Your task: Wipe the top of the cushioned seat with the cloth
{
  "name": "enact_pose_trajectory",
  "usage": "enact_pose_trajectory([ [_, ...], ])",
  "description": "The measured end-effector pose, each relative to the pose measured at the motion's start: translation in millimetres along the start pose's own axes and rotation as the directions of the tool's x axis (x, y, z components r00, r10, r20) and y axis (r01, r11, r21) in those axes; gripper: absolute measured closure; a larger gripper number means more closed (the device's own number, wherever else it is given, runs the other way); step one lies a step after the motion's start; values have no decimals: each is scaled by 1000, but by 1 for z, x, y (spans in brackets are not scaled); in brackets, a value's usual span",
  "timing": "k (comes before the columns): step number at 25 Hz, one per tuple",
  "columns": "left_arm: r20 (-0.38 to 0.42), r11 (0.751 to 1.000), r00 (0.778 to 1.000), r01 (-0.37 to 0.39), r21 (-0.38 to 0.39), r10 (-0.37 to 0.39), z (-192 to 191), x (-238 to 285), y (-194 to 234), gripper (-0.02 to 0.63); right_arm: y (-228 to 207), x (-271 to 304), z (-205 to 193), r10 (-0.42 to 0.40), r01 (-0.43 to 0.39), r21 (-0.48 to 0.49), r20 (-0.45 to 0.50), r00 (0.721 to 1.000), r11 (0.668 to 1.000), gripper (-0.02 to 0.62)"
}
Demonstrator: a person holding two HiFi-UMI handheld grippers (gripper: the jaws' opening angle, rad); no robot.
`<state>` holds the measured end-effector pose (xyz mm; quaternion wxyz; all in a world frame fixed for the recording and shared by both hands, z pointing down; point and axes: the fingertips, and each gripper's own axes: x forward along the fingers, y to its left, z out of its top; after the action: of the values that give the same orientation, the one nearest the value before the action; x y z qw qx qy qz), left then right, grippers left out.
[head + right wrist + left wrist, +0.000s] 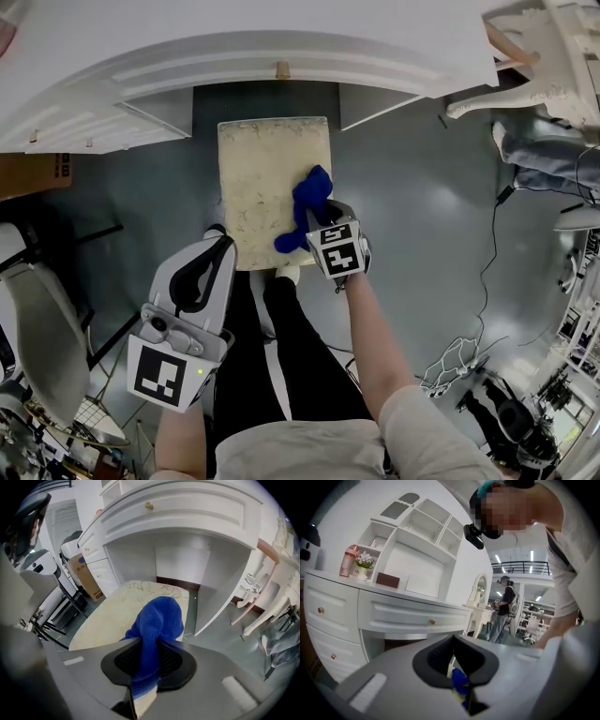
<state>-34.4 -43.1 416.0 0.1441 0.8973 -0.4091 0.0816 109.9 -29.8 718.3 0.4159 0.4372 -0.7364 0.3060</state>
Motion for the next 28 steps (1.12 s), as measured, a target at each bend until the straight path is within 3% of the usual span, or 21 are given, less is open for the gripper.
enact_pose_trajectory([
  [16, -18, 998, 998, -56, -1, 56, 0, -4, -10, 606, -3, -11, -23, 5, -5, -13, 0, 1000, 1000, 528],
  [28, -32, 1000, 999, -8, -5, 8, -11, -16, -9, 606, 17, -28, -61, -13, 12, 45, 26, 1000, 999, 528],
])
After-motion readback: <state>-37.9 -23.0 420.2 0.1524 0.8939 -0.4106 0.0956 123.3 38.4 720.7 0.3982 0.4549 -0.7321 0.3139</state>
